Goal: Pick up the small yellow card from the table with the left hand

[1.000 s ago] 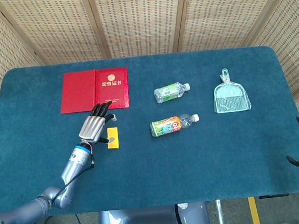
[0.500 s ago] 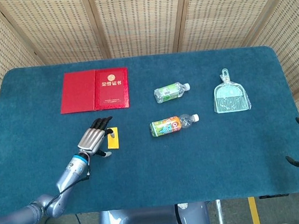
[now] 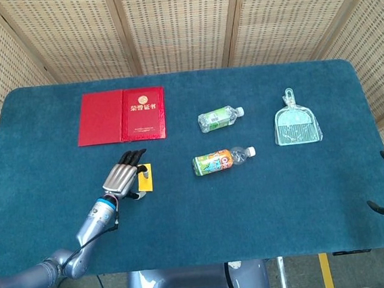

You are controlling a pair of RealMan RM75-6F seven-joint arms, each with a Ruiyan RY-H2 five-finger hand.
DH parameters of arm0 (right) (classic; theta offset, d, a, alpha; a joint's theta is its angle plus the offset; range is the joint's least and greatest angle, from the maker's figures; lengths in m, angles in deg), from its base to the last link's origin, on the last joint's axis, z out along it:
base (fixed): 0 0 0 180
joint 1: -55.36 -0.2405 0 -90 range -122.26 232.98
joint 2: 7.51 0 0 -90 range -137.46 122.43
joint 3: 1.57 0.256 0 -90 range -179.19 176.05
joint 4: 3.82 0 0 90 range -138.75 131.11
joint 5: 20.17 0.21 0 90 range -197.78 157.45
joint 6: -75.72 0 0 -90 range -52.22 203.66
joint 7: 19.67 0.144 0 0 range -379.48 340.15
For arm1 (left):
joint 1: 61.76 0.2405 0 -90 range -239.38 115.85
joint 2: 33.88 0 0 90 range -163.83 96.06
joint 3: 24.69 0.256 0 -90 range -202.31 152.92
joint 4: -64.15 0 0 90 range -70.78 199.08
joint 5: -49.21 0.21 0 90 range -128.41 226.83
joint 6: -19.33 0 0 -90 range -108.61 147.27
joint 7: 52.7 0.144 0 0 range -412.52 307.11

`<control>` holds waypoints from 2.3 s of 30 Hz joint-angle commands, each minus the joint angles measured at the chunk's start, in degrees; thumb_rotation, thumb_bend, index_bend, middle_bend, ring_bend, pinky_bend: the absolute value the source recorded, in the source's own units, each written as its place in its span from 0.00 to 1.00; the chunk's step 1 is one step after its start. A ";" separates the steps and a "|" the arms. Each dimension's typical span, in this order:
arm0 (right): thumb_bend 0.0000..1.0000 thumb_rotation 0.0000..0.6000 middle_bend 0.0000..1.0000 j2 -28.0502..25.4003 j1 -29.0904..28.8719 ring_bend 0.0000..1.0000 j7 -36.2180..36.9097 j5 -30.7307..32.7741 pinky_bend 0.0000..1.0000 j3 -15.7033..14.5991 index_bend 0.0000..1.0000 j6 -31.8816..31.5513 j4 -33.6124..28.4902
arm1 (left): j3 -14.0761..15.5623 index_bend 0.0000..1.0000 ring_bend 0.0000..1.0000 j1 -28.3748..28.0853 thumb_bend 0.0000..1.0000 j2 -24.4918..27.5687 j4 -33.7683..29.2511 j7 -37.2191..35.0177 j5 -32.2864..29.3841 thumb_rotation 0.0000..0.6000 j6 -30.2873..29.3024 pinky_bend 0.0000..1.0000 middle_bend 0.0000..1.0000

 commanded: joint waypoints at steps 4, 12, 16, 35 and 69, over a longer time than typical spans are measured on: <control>0.00 1.00 0.00 -0.01 0.00 0.00 -0.03 0.03 0.00 -0.03 0.03 0.04 -0.06 | 0.31 0.49 0.00 -0.03 0.25 -0.27 0.16 -0.06 -0.05 1.00 0.31 0.00 0.00; 0.00 1.00 0.00 -0.08 -0.06 0.00 -0.05 0.14 0.00 -0.09 0.03 0.29 -0.08 | 0.34 0.49 0.00 -0.07 0.26 -1.05 0.93 -0.20 -0.70 1.00 0.87 0.00 0.00; 0.00 1.00 0.00 0.00 -0.13 0.00 -0.18 0.11 0.00 -0.15 0.03 0.41 -0.03 | 0.20 0.49 0.00 -0.19 0.26 -1.49 1.30 -0.27 -1.07 1.00 1.18 0.00 0.00; 0.00 1.00 0.00 -0.07 -0.25 0.00 0.07 0.50 0.00 -0.12 0.03 0.88 0.02 | -0.12 0.56 0.00 -0.94 0.33 -3.76 5.73 -1.37 -1.38 1.00 2.26 0.00 0.00; 0.00 1.00 0.00 -0.56 -0.21 0.00 -0.73 0.99 0.00 -0.10 0.03 0.88 -1.20 | -10.14 0.67 0.00 -9.64 0.45 -7.23 14.96 2.57 -8.21 1.00 5.40 0.00 0.00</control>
